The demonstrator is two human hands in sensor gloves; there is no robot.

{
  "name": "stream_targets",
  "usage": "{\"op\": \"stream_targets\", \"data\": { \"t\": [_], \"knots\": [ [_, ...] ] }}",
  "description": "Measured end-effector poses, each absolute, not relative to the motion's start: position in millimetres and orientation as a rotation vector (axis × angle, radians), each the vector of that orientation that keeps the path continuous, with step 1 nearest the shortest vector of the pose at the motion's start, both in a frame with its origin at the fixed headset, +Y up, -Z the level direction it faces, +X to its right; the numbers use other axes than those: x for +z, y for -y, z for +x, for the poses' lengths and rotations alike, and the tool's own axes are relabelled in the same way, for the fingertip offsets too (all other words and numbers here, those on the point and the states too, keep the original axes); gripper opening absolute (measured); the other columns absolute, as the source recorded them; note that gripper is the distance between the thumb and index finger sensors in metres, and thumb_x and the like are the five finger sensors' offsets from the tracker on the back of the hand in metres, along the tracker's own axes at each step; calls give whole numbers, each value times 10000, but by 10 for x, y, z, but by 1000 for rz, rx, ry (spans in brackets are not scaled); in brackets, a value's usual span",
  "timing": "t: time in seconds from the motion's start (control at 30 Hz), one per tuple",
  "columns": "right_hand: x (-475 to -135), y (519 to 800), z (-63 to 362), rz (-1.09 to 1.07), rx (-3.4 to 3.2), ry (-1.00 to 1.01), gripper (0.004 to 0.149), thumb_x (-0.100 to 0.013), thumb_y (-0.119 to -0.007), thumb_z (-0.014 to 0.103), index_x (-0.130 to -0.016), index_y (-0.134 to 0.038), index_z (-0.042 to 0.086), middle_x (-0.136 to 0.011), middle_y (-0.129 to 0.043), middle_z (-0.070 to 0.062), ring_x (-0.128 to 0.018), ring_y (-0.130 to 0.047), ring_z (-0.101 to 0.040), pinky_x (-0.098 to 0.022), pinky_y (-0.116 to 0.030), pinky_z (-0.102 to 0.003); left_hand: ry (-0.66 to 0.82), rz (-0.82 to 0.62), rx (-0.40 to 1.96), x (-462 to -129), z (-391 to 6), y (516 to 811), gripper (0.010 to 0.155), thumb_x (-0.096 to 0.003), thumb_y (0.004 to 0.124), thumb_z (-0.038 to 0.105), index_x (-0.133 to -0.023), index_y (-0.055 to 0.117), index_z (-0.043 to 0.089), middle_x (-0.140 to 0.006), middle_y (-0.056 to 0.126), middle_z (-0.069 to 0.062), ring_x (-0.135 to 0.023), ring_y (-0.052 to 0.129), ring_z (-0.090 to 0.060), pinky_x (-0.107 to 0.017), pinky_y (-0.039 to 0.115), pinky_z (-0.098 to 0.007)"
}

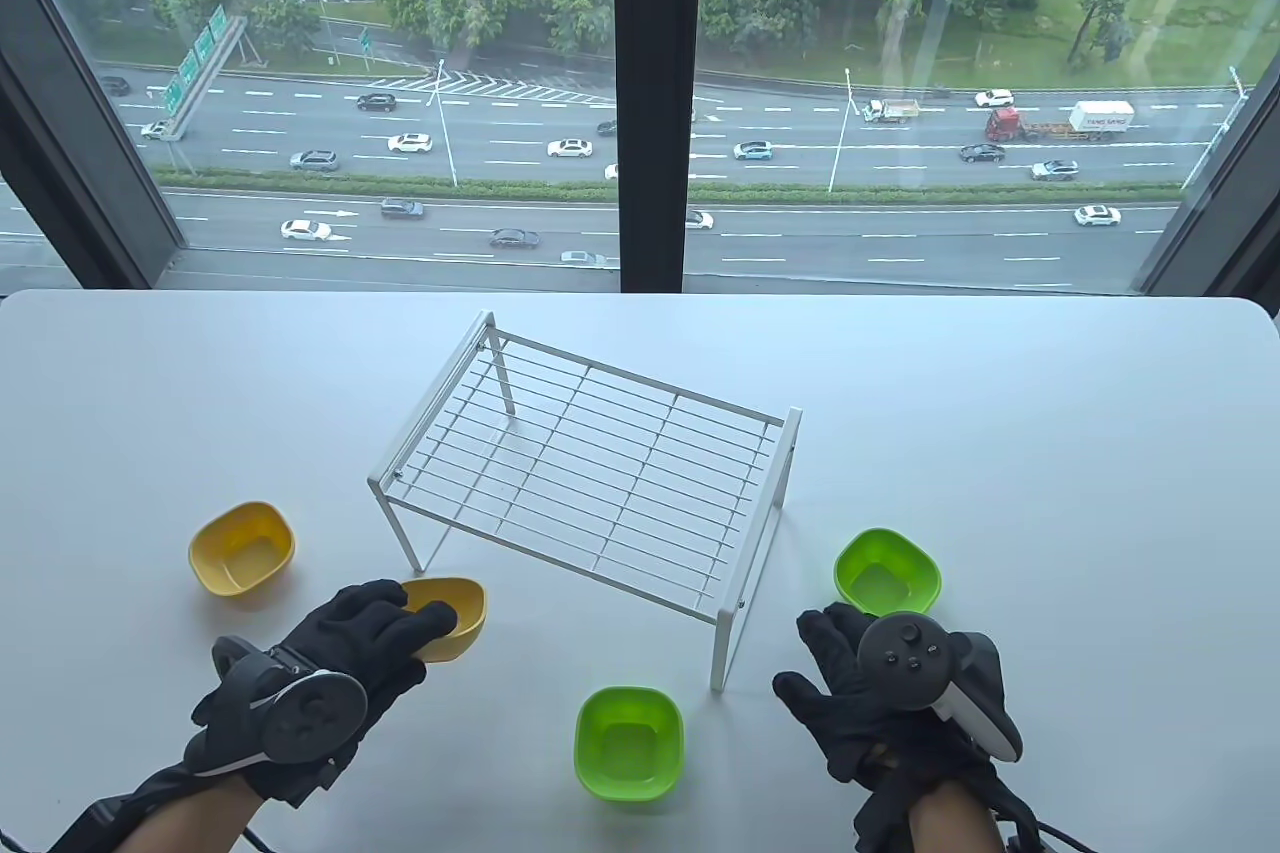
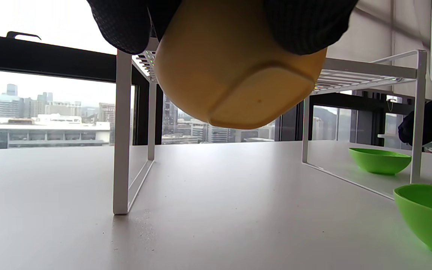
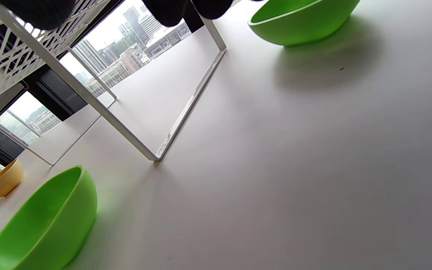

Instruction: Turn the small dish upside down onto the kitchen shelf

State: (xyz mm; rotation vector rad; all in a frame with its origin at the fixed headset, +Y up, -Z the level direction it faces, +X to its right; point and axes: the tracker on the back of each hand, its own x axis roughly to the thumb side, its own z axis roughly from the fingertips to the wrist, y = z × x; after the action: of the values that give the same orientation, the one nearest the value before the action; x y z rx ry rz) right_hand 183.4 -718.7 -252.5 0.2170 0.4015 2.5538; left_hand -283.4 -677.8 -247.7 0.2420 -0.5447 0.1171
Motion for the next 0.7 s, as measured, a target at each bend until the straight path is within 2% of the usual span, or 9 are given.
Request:
{"op": "stream_targets", "data": {
  "t": [0.4, 0.7],
  "knots": [
    [-2500, 7184, 1858, 217, 2498, -378, 774, -469, -625, 641, -1087, -421, 223, -1175, -290, -156, -1048, -293, -447, -716, -296, -679, 598, 266, 119, -2462, -2812, 6635, 607, -429, 712, 400, -1012, 545, 396, -854, 833, 111, -960, 736, -220, -724, 742, -486],
    [-2531, 7217, 1944, 177, 2427, -374, 778, -467, -630, 637, -1086, -421, 213, -1172, -295, -161, -1046, -305, -448, -716, -302, -678, 613, 285, 122, -2441, -2746, 6334, 634, -429, 696, 424, -1028, 498, 364, -851, 815, 106, -950, 732, -224, -720, 748, -491]
  ]
}}
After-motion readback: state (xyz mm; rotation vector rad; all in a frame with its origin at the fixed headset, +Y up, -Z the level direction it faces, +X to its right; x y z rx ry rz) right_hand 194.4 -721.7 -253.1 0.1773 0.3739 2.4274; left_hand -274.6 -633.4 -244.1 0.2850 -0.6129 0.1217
